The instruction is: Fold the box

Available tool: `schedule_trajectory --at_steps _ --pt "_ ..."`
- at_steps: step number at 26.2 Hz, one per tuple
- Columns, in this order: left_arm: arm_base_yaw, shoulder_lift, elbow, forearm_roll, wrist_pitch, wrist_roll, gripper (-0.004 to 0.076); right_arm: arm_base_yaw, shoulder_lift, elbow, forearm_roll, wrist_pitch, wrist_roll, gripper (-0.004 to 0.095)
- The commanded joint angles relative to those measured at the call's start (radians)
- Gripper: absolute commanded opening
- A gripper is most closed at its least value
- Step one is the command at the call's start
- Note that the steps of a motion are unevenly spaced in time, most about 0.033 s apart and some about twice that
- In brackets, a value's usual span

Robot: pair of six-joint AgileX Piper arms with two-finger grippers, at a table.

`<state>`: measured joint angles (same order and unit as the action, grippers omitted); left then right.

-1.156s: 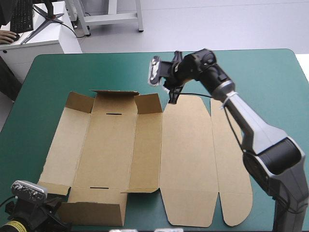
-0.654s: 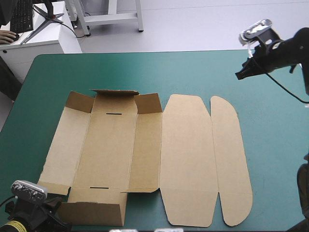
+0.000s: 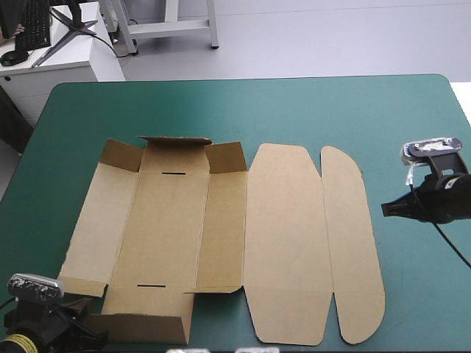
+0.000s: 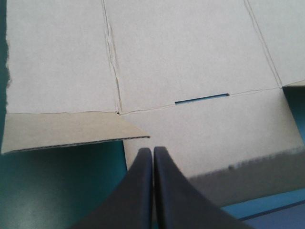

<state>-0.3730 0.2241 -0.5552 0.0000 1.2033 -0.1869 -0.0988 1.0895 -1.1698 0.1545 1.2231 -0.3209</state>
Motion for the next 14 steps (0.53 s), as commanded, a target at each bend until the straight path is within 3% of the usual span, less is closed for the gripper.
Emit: schedule_trajectory --at_steps 1,4,9,14 --pt "-0.004 0.090 -0.109 0.000 -0.053 -0.020 -0.0010 -0.006 -0.061 0.032 -0.048 -0.050 0.035 -0.0015" --pt "-0.004 0.248 -0.278 0.020 -0.051 0.001 -0.0010 -0.006 -0.070 0.051 -0.078 -0.061 0.059 -0.0015" --pt "-0.004 0.530 -0.559 0.088 -0.022 0.087 -0.0010 -0.006 -0.070 0.051 -0.035 -0.120 0.062 -0.0015" --pt "-0.002 0.762 -0.746 0.149 -0.041 0.125 -0.0010 -0.006 -0.070 0.051 -0.026 -0.120 0.057 -0.0015"
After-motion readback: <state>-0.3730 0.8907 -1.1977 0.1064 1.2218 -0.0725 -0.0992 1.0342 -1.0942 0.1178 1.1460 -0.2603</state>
